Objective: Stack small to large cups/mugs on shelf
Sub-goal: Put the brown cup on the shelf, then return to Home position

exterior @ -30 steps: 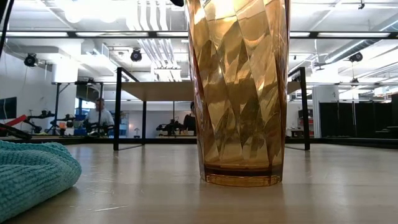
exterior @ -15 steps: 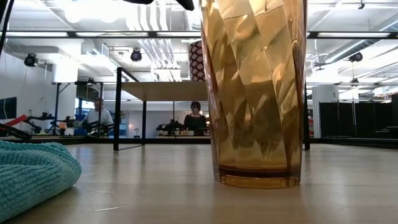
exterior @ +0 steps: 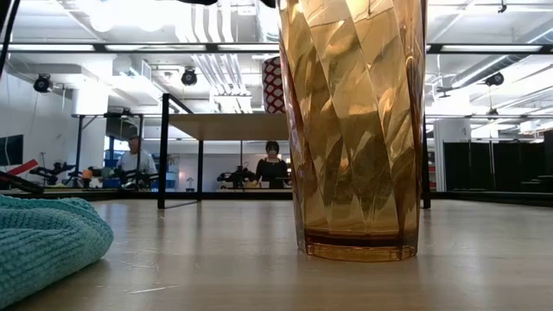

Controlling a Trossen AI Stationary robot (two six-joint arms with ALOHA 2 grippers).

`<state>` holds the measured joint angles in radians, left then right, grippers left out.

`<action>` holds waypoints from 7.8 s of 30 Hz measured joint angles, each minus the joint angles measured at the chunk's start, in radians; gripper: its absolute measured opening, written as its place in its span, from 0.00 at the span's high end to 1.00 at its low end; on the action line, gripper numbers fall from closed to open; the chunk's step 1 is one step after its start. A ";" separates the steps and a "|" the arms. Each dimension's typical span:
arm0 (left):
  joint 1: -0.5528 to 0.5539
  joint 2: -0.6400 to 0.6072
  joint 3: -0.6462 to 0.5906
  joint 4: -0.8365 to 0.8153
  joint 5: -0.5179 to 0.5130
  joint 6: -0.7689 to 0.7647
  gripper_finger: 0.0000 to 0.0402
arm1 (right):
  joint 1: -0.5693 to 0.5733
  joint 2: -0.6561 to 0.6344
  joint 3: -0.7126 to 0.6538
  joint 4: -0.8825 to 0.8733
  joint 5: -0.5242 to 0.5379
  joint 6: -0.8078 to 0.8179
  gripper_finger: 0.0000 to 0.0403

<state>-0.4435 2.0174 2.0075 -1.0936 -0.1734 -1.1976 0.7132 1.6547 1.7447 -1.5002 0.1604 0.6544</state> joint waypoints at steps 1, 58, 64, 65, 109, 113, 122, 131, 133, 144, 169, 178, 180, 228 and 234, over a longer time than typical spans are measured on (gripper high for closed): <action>0.000 0.000 -0.001 0.007 0.000 0.000 0.81 | 0.000 0.000 0.000 0.000 0.000 0.000 0.81; 0.266 -0.375 0.037 -0.394 -0.127 0.385 1.00 | -0.054 0.000 0.000 0.024 0.100 0.044 0.81; 0.364 -0.434 0.037 -0.439 -0.151 0.500 1.00 | -0.118 0.000 0.000 0.066 0.104 0.045 0.81; 0.387 -0.437 0.037 -0.453 -0.150 0.522 1.00 | -0.130 0.000 0.000 0.077 0.105 0.045 0.81; 0.909 -0.331 0.043 -0.422 0.141 1.215 0.96 | -0.311 0.000 0.000 0.281 0.130 0.041 0.81; 0.909 -0.325 0.040 -0.423 0.140 1.215 0.90 | -0.311 0.000 0.000 0.281 0.130 0.038 0.81; 0.908 -0.332 0.040 -0.399 0.140 1.163 0.84 | -0.310 0.000 0.000 0.280 0.129 0.026 0.81; 0.908 -0.402 0.061 -0.293 0.140 1.132 0.83 | -0.310 -0.012 0.002 0.278 0.120 -0.020 0.81; 0.908 -0.421 0.086 -0.269 0.141 1.096 0.83 | -0.310 -0.017 0.016 0.277 0.106 -0.022 0.81; 0.882 -0.611 0.153 -0.196 0.142 0.908 0.84 | -0.310 -0.018 0.140 0.272 0.087 -0.046 0.81; 0.591 -0.984 -0.144 -0.150 -0.055 0.837 0.84 | 0.108 -0.348 0.106 0.369 0.582 -0.014 0.81; 0.591 -1.228 -0.516 0.146 -0.045 0.837 0.84 | 0.166 -0.491 -0.234 0.596 0.610 -0.005 0.81; 0.592 -1.287 -0.605 0.230 0.008 0.840 0.84 | 0.166 -0.530 -0.312 0.690 0.607 -0.036 0.81; 0.592 -1.965 -1.622 0.821 0.509 0.863 0.84 | 0.165 -1.156 -1.738 2.403 0.112 -0.555 0.81; 0.592 -1.991 -1.769 1.009 0.523 0.862 0.84 | 0.164 -1.156 -1.736 2.389 0.174 -0.535 0.81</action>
<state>0.1482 0.0265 0.2389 -0.0848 0.3500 -0.3360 0.8768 0.4983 0.0082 0.8891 0.3342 0.1196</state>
